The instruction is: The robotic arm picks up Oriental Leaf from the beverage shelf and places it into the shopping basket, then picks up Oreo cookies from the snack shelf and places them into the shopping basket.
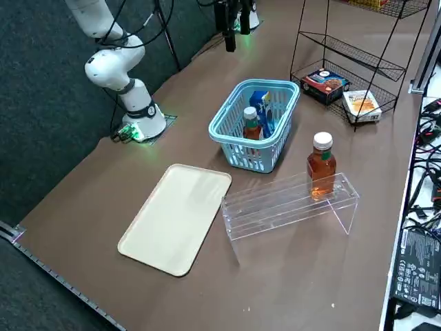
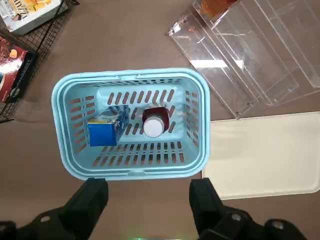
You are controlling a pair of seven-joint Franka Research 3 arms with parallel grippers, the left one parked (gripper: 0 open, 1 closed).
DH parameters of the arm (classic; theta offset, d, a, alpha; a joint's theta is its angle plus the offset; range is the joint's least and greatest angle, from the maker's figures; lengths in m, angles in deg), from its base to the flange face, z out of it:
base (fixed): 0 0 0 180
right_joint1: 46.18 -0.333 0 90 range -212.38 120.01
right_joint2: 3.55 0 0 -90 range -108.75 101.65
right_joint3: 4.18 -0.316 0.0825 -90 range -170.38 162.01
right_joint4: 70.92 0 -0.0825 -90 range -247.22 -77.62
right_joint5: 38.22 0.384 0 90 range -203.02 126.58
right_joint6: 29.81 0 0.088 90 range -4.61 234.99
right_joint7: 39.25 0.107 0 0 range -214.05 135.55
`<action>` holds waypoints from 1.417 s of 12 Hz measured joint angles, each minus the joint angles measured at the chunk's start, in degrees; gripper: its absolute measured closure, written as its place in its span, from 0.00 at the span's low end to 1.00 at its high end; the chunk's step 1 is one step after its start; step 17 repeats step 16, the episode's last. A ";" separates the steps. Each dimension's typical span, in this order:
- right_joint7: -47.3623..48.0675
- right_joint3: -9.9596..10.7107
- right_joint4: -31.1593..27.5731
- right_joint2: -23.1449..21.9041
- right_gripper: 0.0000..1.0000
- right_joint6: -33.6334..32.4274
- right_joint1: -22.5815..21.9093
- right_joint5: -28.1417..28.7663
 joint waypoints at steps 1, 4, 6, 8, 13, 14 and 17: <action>0.57 0.00 0.00 0.03 0.00 0.00 -0.14 0.00; 1.71 0.00 0.00 0.09 0.00 0.02 -0.39 0.00; 1.85 0.00 0.00 0.09 0.00 0.08 -0.39 0.00; 1.92 0.00 0.00 0.09 0.00 0.08 -0.39 0.00; 2.01 0.00 0.00 0.19 0.00 0.06 -0.39 0.00; 2.02 0.00 0.00 0.19 0.00 0.06 -0.39 0.00; 2.06 0.00 0.00 0.19 0.00 0.06 -0.39 0.00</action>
